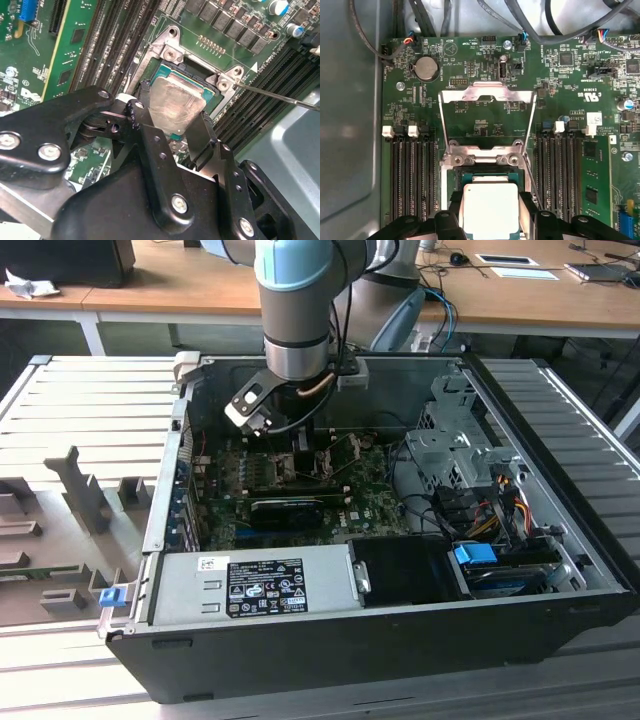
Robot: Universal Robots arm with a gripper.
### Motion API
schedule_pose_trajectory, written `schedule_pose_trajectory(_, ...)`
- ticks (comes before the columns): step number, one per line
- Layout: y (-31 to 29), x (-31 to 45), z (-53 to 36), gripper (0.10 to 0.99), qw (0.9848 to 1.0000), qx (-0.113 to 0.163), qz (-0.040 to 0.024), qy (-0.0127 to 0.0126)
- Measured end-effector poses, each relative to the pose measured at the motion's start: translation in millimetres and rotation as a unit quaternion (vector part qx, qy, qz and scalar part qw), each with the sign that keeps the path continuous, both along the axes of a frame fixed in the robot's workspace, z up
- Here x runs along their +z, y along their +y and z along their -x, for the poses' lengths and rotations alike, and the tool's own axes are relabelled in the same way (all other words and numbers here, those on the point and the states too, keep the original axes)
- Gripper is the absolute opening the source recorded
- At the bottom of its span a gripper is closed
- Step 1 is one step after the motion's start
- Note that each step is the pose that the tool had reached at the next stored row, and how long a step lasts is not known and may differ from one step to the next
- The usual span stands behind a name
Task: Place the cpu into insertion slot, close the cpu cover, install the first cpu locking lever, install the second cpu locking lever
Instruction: 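Place the cpu into insertion slot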
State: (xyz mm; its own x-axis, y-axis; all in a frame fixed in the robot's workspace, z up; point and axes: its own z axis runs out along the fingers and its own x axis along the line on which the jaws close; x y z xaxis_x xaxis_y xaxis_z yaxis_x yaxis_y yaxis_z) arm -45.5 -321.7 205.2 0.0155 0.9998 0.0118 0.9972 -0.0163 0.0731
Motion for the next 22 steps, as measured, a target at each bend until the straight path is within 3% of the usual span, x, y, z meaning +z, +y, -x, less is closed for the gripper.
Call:
schedule_pose_trajectory(14,2.0,-3.9,-1.4,0.529,1.0000,0.000,0.0000,0.0000)
schedule_pose_trajectory(15,2.0,-3.9,-1.4,0.537,1.0000,0.000,-0.0001,0.0000)
schedule_pose_trajectory(16,2.0,-3.9,-1.4,0.604,1.0000,0.000,0.0000,0.0000)
schedule_pose_trajectory(22,3.7,-2.6,-1.4,0.604,1.0000,0.000,0.0001,0.0000)
